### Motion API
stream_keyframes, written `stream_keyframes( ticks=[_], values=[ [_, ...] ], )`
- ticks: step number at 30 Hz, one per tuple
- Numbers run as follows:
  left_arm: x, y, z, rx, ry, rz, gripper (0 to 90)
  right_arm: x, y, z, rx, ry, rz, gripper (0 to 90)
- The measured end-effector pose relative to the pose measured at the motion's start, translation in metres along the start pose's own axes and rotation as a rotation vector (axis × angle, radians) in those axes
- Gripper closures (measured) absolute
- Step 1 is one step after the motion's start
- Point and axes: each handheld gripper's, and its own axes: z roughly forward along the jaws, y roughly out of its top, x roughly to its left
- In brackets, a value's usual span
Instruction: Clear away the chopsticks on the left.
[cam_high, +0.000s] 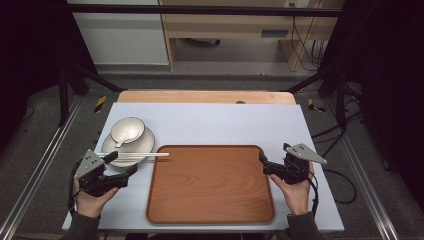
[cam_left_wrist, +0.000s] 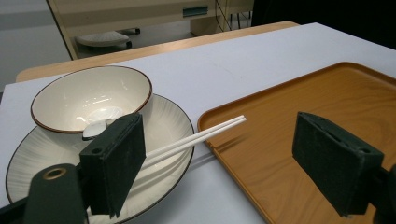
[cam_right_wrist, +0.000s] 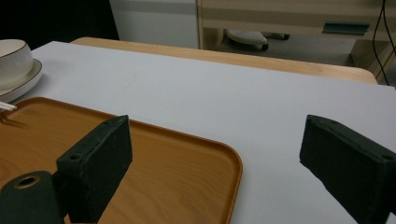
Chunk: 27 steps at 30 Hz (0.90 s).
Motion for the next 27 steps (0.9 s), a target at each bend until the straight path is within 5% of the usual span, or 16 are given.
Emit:
stream_keyframes(
  ticks=[11,27],
  values=[
    [0.015,-0.003,0.003,0.067,-0.035,0.058,18.2,0.004,0.001,0.001,0.007,0.007,-0.011,10.0],
    [0.042,-0.010,0.019,0.191,-0.018,0.110,26.0,0.008,0.001,0.003,0.017,0.015,-0.017,10.2]
  ],
)
